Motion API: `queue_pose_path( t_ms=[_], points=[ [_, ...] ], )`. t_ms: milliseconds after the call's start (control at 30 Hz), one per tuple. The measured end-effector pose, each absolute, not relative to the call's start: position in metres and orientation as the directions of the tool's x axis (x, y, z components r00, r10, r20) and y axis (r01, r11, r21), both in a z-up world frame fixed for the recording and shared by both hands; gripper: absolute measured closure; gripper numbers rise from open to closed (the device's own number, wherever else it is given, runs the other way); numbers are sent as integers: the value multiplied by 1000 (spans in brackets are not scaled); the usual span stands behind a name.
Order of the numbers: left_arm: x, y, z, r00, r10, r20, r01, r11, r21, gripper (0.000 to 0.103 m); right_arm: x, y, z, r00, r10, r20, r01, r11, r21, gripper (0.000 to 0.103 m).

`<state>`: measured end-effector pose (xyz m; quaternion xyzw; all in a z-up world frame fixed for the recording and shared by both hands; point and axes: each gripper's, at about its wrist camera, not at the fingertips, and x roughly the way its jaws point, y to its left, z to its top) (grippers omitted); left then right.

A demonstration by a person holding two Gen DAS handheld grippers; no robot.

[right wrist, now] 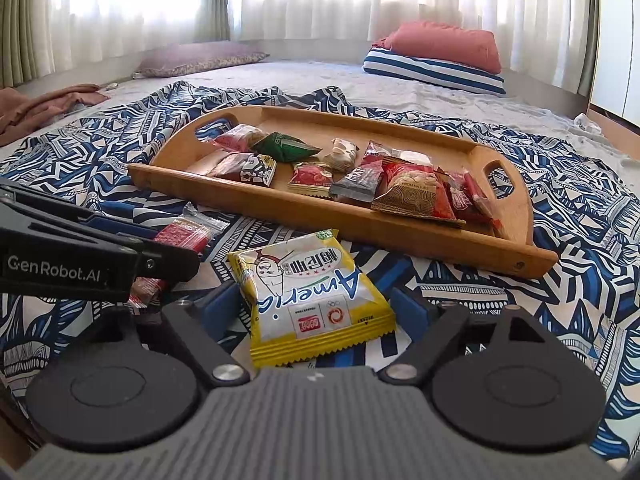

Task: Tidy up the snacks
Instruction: 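Lift both packets and carry them toward the wooden tray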

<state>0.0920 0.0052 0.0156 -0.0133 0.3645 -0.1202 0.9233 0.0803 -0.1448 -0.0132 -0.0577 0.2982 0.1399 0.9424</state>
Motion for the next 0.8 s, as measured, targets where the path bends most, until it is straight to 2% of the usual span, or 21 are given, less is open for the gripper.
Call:
queue_pose_path(
  t_ms=[367, 800],
  points=[
    [92, 6, 13, 703, -221, -675, 201, 973, -109, 70, 78, -142, -9, 779, 239, -580, -303, 953, -14, 27],
    [91, 12, 12, 705, -205, -679, 179, 978, -109, 70, 75, -137, -6, 772, 259, -580, -319, 948, -2, 30]
  ],
)
